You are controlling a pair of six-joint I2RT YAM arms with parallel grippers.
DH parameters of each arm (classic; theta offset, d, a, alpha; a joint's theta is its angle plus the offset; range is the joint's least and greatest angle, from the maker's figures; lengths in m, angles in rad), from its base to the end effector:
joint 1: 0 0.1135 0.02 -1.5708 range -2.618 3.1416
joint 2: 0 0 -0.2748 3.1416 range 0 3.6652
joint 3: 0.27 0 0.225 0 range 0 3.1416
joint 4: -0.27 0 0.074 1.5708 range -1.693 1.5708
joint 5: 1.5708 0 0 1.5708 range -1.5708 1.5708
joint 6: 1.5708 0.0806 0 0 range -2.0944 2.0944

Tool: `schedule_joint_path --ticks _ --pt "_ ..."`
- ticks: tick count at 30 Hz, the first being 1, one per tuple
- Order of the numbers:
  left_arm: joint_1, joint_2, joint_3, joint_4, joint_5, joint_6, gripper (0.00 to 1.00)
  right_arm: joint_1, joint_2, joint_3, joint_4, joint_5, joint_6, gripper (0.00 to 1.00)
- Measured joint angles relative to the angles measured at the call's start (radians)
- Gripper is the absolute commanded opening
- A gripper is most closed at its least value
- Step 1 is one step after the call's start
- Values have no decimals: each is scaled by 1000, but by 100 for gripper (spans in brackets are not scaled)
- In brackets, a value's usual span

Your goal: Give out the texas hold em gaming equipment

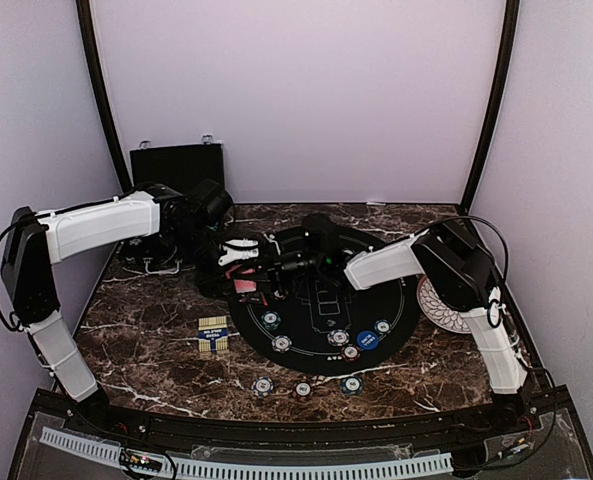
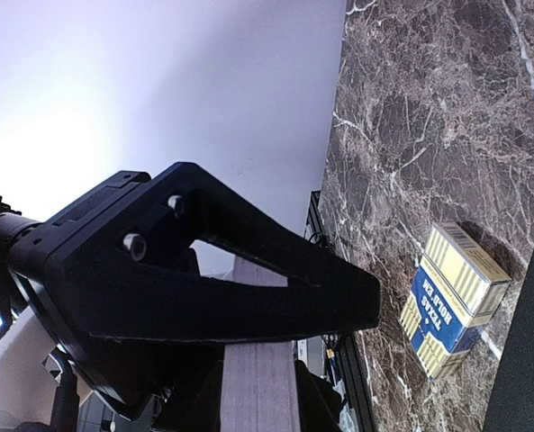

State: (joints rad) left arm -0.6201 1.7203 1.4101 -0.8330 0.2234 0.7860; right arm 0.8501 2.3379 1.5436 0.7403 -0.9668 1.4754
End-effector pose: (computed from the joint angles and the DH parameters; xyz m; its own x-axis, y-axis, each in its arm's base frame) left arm 0.2737 -0.2174 0.2373 -0.0695 0.8974 -0.4357 0.9773 0.1489 0.1509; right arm 0.2967 0.4383 0.1922 -0.9681 -0.2455 -0.0509 -0.0568 0.0172 0.9982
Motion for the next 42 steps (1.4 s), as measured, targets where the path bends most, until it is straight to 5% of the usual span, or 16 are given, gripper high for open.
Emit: schedule_joint_path --ticks 5,10,15,42 --pt "0 2 10 -10 -3 0 38 0 0 0 5 0 0 22" --pt "0 5 15 -13 -10 -1 37 0 0 3 -35 3 -39 41" --pt "0 10 15 -14 -23 -6 37 0 0 20 -123 22 -97 49" --pt "-2 11 5 2 -68 -31 33 -19 -100 -61 -271 108 -185 43"
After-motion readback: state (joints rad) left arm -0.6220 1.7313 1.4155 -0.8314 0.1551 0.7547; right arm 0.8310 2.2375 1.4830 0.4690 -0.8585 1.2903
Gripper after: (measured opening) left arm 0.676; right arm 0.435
